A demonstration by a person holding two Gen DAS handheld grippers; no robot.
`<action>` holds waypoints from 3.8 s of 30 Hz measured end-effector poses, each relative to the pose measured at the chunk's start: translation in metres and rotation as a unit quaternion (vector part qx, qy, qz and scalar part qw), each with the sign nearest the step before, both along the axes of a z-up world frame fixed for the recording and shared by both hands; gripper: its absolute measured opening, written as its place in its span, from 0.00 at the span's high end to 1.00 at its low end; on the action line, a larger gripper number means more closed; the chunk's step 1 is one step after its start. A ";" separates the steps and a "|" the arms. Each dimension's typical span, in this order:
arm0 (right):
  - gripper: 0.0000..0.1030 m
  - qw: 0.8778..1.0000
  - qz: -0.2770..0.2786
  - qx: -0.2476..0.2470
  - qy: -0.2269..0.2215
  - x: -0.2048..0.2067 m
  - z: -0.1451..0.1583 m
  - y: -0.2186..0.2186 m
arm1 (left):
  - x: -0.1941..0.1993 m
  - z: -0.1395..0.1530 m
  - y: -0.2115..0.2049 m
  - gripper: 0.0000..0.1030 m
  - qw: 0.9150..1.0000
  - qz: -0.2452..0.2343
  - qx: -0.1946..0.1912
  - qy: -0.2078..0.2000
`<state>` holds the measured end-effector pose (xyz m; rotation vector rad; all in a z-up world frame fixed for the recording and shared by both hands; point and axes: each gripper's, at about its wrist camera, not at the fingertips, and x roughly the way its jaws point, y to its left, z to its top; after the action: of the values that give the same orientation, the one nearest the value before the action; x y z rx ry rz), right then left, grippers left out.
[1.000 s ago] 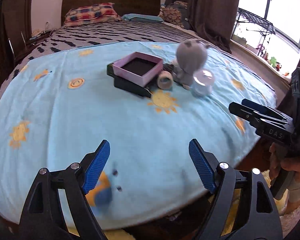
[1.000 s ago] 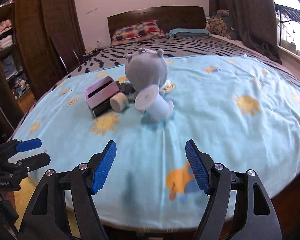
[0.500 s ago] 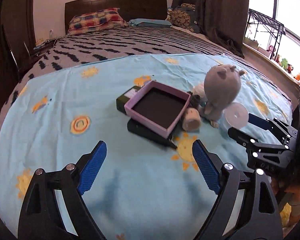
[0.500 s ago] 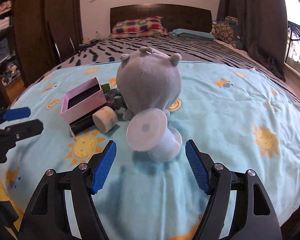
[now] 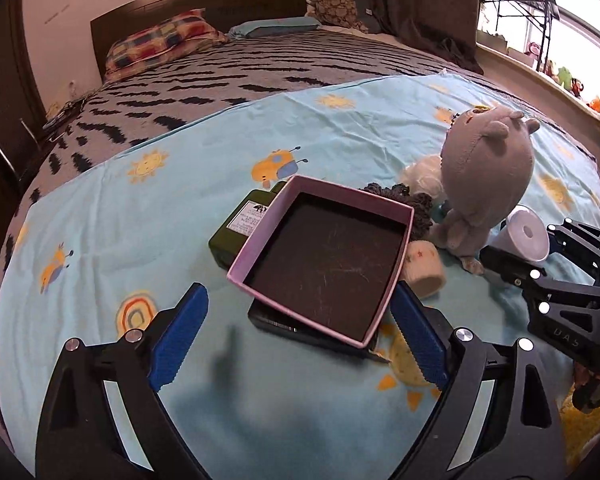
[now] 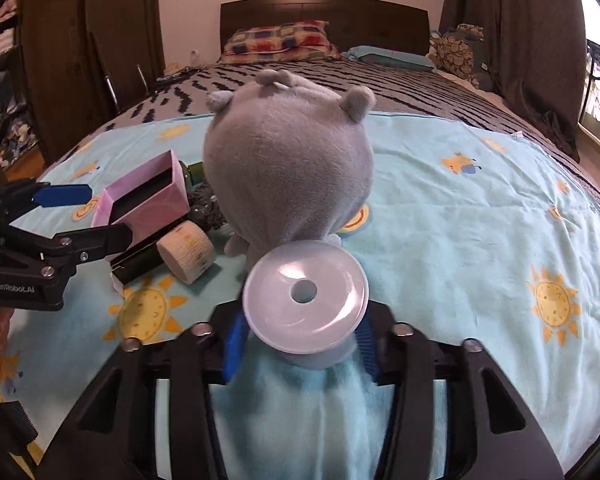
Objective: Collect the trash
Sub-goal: 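Grasp the white plastic cup with right tool while left tool grasps pink box, then lower both tools below the bed edge and release items into the bin, then raise both open tools back over the bed items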
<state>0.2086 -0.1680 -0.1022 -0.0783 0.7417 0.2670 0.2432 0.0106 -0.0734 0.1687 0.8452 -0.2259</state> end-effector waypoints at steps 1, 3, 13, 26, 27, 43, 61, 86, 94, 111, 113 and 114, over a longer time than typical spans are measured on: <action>0.66 1.000 0.002 0.007 0.001 0.001 0.000 -0.002 | 0.003 -0.001 -0.001 0.15 1.000 -0.003 0.000 0.002; 0.66 1.000 0.003 0.014 0.002 0.002 0.000 -0.004 | 0.008 -0.002 -0.003 0.15 1.000 -0.009 -0.001 0.006; 0.66 1.000 0.001 0.022 -0.001 -0.001 0.002 -0.008 | 0.012 -0.004 -0.002 0.19 0.999 -0.019 -0.023 0.015; 0.66 0.998 0.018 0.039 -0.053 -0.086 0.049 -0.025 | -0.091 0.060 0.000 0.21 0.995 -0.019 -0.074 -0.064; 0.66 0.997 0.021 0.043 -0.055 -0.096 0.052 -0.027 | -0.104 0.062 -0.003 0.21 0.995 -0.025 -0.076 -0.067; 0.66 0.996 0.003 0.084 0.014 -0.220 0.011 -0.064 | -0.258 0.012 -0.042 0.21 0.991 -0.066 -0.114 -0.032; 0.66 0.980 -0.031 0.091 0.176 -0.228 -0.105 -0.065 | -0.243 -0.145 -0.063 0.21 0.972 -0.029 -0.127 0.194; 0.58 0.962 -0.029 0.088 0.255 -0.185 -0.163 -0.042 | -0.225 -0.205 -0.085 0.17 0.962 -0.029 -0.095 0.255; 0.40 0.966 -0.040 0.092 0.240 -0.179 -0.150 -0.050 | -0.230 -0.192 -0.083 0.10 0.967 -0.027 -0.088 0.238; 0.25 0.990 -0.046 0.097 0.090 -0.176 -0.031 -0.080 | -0.236 -0.060 -0.046 0.10 0.991 -0.028 -0.106 0.081; 0.25 0.992 -0.040 0.096 0.072 -0.167 -0.015 -0.076 | -0.230 -0.045 -0.039 0.09 0.992 -0.023 -0.109 0.064; 0.25 0.992 -0.038 0.096 0.066 -0.162 -0.011 -0.076 | -0.225 -0.038 -0.034 0.09 0.992 -0.018 -0.109 0.055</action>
<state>0.0464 -0.2445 -0.1134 0.1510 0.8450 0.2715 0.0180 -0.0239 -0.1109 -0.0328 0.9215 -0.3616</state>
